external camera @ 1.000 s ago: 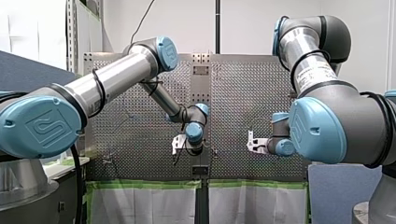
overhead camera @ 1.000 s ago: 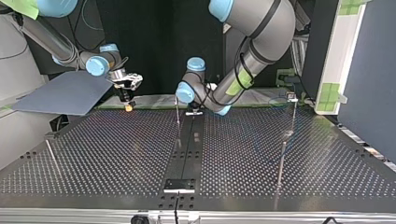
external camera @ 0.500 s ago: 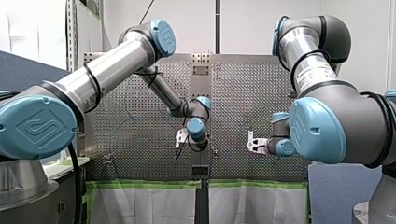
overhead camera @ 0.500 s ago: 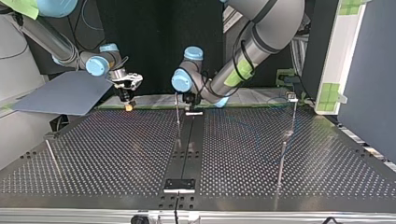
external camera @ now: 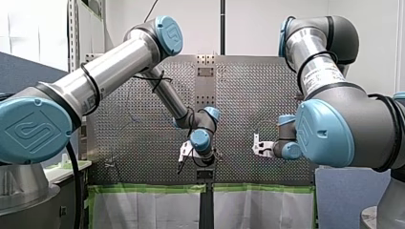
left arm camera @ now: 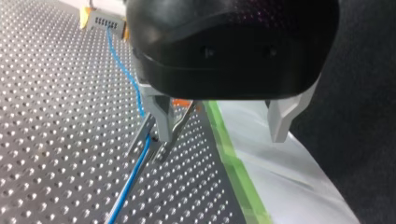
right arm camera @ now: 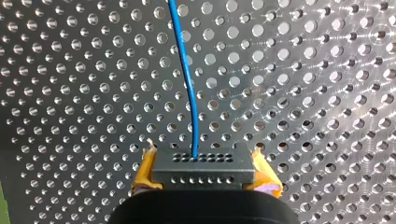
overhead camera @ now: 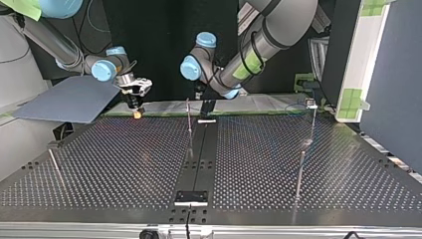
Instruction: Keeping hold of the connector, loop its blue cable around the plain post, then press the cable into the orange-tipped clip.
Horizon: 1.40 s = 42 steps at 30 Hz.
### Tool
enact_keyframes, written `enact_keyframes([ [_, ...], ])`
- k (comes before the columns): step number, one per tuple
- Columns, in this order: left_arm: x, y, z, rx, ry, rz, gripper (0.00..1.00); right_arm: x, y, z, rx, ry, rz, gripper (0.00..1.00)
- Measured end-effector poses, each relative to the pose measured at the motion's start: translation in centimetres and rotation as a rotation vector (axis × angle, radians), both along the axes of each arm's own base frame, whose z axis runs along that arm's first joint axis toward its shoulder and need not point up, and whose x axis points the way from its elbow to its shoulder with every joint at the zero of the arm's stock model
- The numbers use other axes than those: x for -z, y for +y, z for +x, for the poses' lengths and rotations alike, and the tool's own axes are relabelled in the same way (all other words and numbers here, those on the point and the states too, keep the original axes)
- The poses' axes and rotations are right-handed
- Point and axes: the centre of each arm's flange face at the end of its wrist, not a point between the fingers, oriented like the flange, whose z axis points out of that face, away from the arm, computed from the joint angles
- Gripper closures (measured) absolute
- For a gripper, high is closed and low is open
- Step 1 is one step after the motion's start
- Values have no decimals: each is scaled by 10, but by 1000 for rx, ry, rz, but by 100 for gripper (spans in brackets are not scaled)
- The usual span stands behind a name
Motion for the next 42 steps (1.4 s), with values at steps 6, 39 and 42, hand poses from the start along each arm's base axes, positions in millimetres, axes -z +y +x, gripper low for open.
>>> enact_keyframes([
  [6, 1, -3, -3, 2, -2, -14, 0, 0, 0, 0, 0, -1, 0, 89],
  [39, -1, -14, -7, 4, -65, -14, 0, -1, -1, 0, -8, -11, -8, 89],
  [42, -1, -15, -7, 4, -65, -14, 0, -1, -1, 0, -8, -12, -7, 89],
])
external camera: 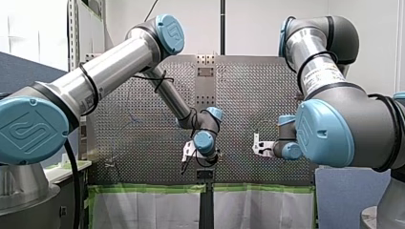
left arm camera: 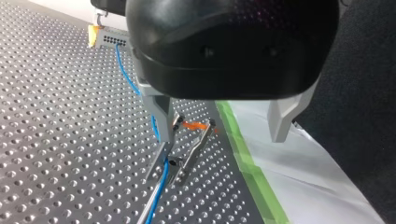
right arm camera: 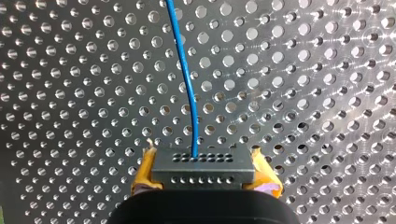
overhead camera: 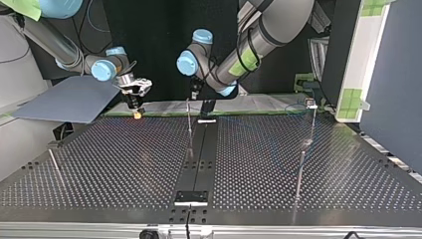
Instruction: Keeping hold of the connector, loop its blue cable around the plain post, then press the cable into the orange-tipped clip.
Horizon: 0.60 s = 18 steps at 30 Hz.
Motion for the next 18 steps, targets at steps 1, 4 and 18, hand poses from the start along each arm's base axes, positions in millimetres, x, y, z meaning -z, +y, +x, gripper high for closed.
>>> enact_keyframes([
  [1, 0, 0, 0, 0, 0, 0, 0, 0, 0, 0, 0, 0, 0, 89],
  [4, 0, 0, 0, -1, 0, -1, 0, 0, 0, 0, 0, 0, 0, 89],
  [18, 0, -1, 1, -6, -5, -19, 0, 0, 0, 0, -2, -1, -2, 89],
])
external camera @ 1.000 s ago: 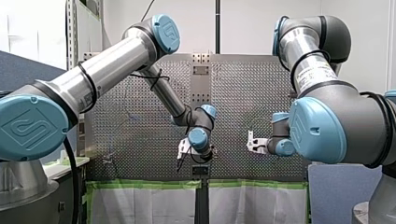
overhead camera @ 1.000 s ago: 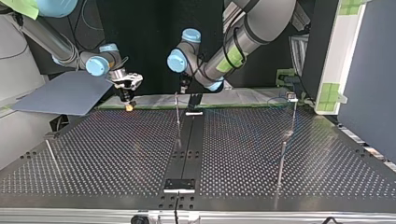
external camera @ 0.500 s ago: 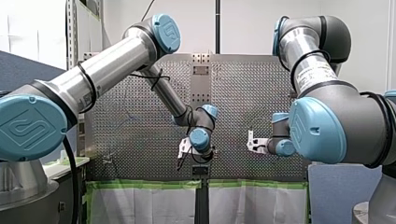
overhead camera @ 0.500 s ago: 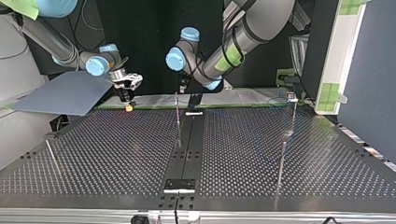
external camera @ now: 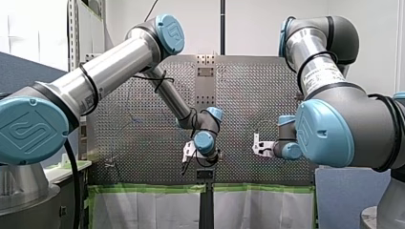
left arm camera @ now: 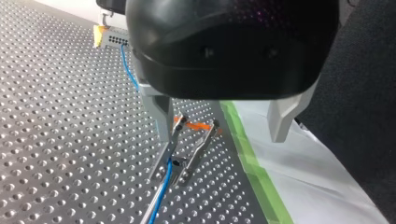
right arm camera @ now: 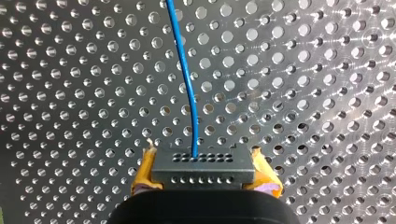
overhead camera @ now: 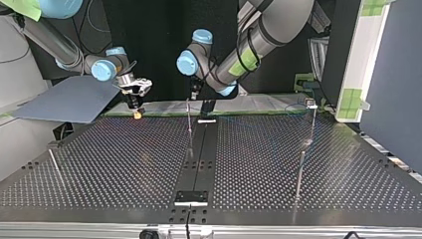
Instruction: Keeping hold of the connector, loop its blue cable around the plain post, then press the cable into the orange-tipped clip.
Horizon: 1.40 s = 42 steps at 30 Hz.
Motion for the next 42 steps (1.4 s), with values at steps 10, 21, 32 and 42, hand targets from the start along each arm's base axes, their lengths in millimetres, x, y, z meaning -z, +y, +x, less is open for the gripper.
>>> enact_keyframes([
  [10, 0, 0, 0, -3, -3, 2, 0, 0, 0, 0, 0, 0, 1, 89],
  [21, -1, 0, -1, -10, -12, 21, 0, 0, 0, 0, 0, 0, -1, 89],
  [32, 3, 1, -9, -7, -2, 34, 0, 0, 0, 0, 0, 0, -1, 89],
  [42, -13, 7, -38, -1, -44, 31, 0, 0, 0, 0, -2, 0, 1, 89],
])
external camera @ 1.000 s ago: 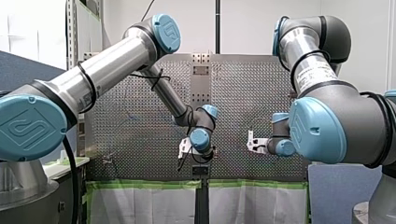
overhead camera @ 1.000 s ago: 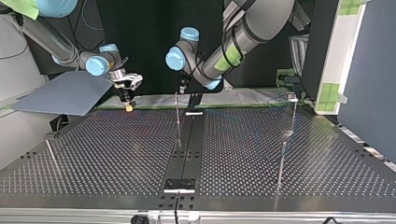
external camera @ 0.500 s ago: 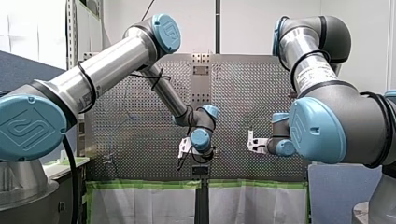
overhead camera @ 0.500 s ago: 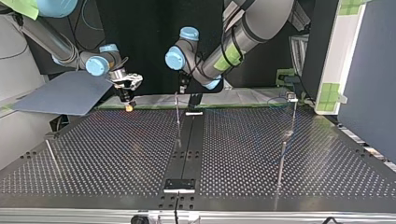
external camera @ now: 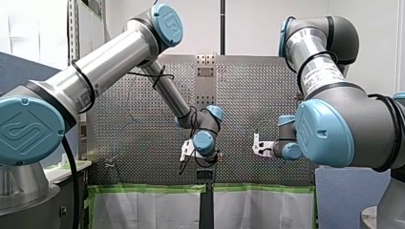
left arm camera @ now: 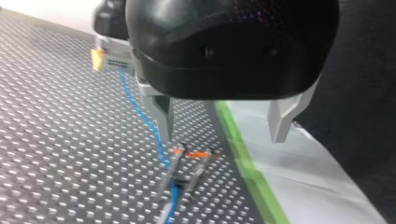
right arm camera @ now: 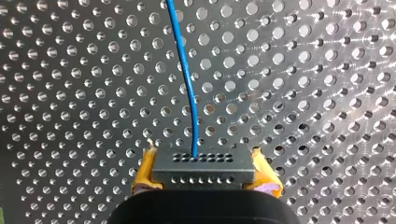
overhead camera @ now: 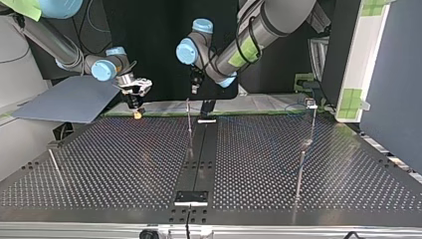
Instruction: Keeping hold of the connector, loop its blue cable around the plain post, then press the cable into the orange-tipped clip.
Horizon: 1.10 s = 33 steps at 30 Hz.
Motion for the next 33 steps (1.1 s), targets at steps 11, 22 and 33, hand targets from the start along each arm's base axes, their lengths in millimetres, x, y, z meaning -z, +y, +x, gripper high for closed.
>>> enact_keyframes([
  [11, -38, 6, -24, 7, -72, -113, 0, 0, 0, 0, 0, 2, 1, 89],
  [22, -69, 22, -39, -26, -136, -228, 0, 1, 1, 0, 0, 4, 9, 89],
  [33, -99, 41, -59, -51, -220, -284, 0, 2, 3, -1, -1, 11, 19, 76],
])
